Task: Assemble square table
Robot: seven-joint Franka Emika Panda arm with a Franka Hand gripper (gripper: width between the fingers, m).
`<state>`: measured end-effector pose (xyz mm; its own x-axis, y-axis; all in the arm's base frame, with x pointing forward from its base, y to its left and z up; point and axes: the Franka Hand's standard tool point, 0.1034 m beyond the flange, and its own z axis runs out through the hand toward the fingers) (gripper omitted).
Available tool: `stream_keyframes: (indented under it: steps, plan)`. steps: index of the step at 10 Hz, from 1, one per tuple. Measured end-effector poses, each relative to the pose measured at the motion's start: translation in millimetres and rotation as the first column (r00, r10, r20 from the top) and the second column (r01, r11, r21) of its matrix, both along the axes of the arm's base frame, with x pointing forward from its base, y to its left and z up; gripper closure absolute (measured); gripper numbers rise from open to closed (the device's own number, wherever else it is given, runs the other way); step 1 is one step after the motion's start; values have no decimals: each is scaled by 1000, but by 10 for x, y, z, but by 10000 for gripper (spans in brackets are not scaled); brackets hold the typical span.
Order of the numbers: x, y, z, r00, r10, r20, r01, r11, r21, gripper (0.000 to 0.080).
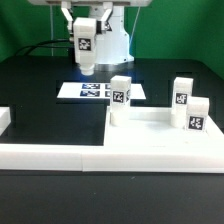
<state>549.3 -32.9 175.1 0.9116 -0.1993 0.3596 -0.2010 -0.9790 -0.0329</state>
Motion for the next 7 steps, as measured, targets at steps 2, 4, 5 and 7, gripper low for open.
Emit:
stream_keyframes:
  steps: [2, 4, 5, 7]
  plan:
    - [106, 167, 21, 1000, 22, 10, -22, 999, -25, 509]
    - [103, 153, 10, 1000, 14, 8, -14, 1000, -22, 509]
    - [101, 151, 7, 1000, 15, 8, -15, 1000, -23, 509]
    - [115, 130, -12, 999, 17, 28, -16, 999, -29, 509]
